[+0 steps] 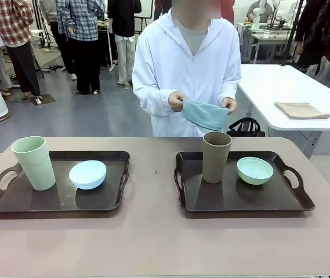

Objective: Set up a tray with a mat and arrange the tableware.
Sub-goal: Pick up the Picnic Bowl and Reusable plastic cup from the Handle tray in front of the human's position and hold them in the air.

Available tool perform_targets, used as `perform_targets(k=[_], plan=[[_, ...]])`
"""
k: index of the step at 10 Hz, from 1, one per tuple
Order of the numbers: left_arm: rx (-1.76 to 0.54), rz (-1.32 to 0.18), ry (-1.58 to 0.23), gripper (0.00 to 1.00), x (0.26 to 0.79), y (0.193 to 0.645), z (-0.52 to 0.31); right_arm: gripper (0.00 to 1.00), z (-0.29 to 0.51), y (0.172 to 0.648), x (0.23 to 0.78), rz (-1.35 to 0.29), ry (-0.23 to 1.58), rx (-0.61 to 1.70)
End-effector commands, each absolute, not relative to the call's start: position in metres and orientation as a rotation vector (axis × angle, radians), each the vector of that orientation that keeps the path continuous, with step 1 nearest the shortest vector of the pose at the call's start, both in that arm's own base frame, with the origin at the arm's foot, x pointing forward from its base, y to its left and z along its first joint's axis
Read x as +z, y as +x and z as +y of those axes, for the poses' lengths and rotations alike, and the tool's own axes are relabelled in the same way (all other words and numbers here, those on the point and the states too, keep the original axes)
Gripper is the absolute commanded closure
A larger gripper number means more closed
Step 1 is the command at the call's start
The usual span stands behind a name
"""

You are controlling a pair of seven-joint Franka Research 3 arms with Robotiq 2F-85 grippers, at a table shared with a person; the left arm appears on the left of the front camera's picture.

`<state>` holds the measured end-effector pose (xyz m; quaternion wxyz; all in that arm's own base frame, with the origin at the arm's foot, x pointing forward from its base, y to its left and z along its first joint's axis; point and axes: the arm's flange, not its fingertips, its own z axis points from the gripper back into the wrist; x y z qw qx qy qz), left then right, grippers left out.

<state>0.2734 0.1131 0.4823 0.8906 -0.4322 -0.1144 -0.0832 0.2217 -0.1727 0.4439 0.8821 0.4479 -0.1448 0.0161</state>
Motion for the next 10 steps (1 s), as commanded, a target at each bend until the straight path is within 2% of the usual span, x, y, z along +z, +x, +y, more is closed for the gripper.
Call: perform_targets(k=[1, 3, 6, 8, 10], plan=[[-0.524, -0.232, -0.764, 0.0, 0.508, 0.323, 0.043, 0.0, -0.152, 0.29, 0.472, -0.198, 0.831, 0.002], [-0.668, -0.262, -0.56, 0.0, 0.539, 0.358, -0.025, 0.0, -0.117, 0.335, 0.49, -0.1, 0.703, -0.017], [-0.806, -0.276, -0.308, 0.0, 0.546, 0.399, -0.118, 0.0, -0.073, 0.382, 0.489, -0.031, 0.481, -0.112], [-0.89, -0.291, -0.219, 0.0, 0.528, 0.423, -0.18, 0.0, -0.049, 0.401, 0.462, -0.012, 0.344, -0.191], [-0.989, -0.284, -0.235, 0.0, 0.507, 0.423, -0.233, 0.0, -0.037, 0.413, 0.437, -0.039, 0.308, -0.204]])
